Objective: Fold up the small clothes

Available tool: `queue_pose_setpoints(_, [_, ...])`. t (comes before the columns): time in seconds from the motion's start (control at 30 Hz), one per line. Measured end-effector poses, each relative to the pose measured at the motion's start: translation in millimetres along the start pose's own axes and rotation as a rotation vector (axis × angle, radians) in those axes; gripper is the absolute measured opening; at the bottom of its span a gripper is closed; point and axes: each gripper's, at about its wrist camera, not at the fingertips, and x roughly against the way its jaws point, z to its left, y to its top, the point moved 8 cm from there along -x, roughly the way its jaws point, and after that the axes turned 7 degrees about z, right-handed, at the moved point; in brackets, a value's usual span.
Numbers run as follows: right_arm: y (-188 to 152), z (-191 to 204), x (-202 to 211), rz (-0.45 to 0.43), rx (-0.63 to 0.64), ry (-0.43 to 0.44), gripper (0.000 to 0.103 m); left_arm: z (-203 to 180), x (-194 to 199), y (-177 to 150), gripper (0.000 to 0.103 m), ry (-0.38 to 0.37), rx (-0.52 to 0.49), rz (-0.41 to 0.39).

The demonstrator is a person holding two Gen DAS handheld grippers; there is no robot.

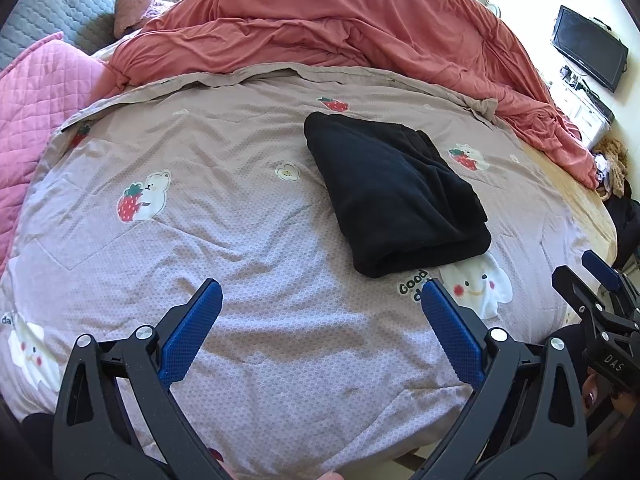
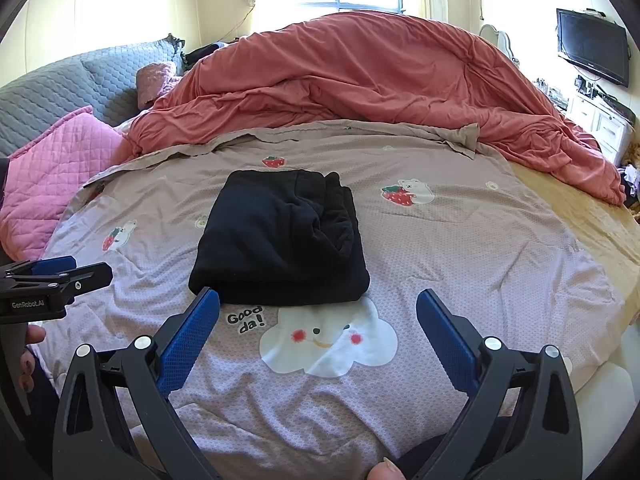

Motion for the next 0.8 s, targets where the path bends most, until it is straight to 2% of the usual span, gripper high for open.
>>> queue_pose_setpoints(0.8, [-6.6,-1.7,-3.2,0.007,-0.004,-0.002,0.098,-2.3,-5.0,-6.6,0.094,0.022,-0.010,0.019])
